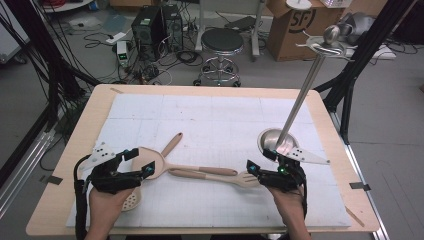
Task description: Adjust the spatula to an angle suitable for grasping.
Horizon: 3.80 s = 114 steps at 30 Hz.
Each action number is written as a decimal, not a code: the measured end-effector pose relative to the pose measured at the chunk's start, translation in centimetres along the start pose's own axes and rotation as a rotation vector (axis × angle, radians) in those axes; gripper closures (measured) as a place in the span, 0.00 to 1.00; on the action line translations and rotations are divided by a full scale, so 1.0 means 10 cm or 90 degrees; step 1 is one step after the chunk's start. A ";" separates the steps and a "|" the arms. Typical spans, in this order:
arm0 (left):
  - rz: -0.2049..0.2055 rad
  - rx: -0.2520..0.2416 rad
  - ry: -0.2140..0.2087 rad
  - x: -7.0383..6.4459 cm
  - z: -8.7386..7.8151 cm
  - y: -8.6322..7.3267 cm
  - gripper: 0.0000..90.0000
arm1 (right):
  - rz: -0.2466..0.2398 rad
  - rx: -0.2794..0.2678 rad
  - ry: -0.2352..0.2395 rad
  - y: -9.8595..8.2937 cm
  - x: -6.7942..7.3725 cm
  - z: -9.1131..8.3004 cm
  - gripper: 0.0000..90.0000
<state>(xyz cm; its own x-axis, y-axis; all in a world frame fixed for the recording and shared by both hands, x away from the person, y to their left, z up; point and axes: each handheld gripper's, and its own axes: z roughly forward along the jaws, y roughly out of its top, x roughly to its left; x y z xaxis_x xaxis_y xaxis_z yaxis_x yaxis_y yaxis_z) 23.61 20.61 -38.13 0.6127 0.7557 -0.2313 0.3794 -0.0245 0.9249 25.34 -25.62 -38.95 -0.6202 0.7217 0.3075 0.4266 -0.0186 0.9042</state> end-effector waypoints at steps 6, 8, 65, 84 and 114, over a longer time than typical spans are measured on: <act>-0.006 -0.002 -0.006 -0.02 -0.02 0.00 0.24 | 0.008 0.004 0.016 -0.02 0.02 0.04 0.17; -0.007 -0.001 -0.003 -0.01 -0.03 -0.01 0.24 | 0.007 0.003 0.018 -0.01 0.03 0.05 0.17; -0.004 0.012 -0.027 -0.06 -0.09 -0.11 0.24 | 0.142 0.322 0.029 -0.36 0.22 1.05 1.00; -0.006 0.013 -0.035 -0.08 -0.07 -0.11 0.24 | 0.112 0.340 -0.047 -0.32 0.28 1.15 1.00; -0.002 0.018 -0.043 -0.10 -0.04 -0.11 0.25 | 0.173 0.352 -0.056 -0.21 0.21 1.37 1.00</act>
<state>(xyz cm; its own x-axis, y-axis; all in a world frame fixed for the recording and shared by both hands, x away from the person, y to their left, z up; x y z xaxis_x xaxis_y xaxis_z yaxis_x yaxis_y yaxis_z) 22.30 20.17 -38.78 0.6560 0.7102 -0.2554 0.4005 -0.0407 0.9154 32.18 -14.52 -44.23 -0.3948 0.7967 0.4577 0.8541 0.1346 0.5024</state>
